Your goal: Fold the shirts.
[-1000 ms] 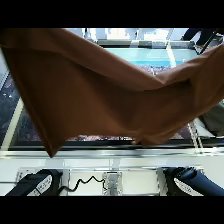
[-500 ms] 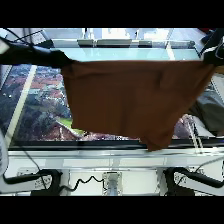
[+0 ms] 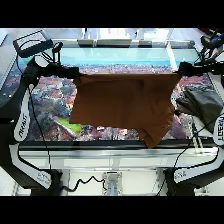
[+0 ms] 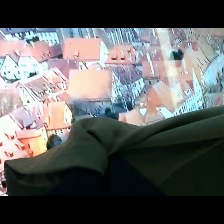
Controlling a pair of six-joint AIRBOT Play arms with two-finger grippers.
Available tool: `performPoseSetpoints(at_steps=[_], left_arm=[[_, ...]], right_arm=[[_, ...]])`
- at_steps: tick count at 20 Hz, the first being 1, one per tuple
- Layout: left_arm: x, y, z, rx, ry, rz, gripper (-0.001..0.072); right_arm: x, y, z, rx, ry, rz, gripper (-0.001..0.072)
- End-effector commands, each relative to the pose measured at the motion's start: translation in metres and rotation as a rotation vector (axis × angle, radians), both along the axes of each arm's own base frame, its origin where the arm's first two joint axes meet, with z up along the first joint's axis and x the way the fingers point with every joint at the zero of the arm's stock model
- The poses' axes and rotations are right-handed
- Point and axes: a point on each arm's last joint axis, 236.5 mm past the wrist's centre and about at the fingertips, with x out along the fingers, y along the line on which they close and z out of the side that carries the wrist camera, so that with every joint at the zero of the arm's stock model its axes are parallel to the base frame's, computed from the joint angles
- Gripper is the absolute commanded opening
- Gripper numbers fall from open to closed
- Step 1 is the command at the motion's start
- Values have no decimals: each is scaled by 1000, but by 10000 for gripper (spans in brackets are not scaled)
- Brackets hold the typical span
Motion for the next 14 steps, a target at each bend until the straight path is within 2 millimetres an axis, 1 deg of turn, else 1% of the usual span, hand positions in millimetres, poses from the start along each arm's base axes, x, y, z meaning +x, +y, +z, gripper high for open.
performPoseSetpoints(at_steps=[1,3,5,8,10,12,14], left_arm=[[21,22,-17,0,-23,75,9],[31,35,-24,-9,-33,120,8],[45,50,-26,-28,-58,189,9],[60,57,-27,-63,-98,247,9],[64,56,-28,-84,-109,258,9],[65,52,-26,-97,-118,246,9],[64,47,-22,-123,-108,236,10]], right_arm=[[15,12,-41,104,41,3,25],[26,20,-50,157,20,7,25],[44,24,-55,219,-23,-31,25],[72,24,-54,226,-122,-82,25],[84,26,-54,198,-168,-88,25],[88,32,-54,165,-191,-54,25],[82,39,-58,166,-167,-19,25]])
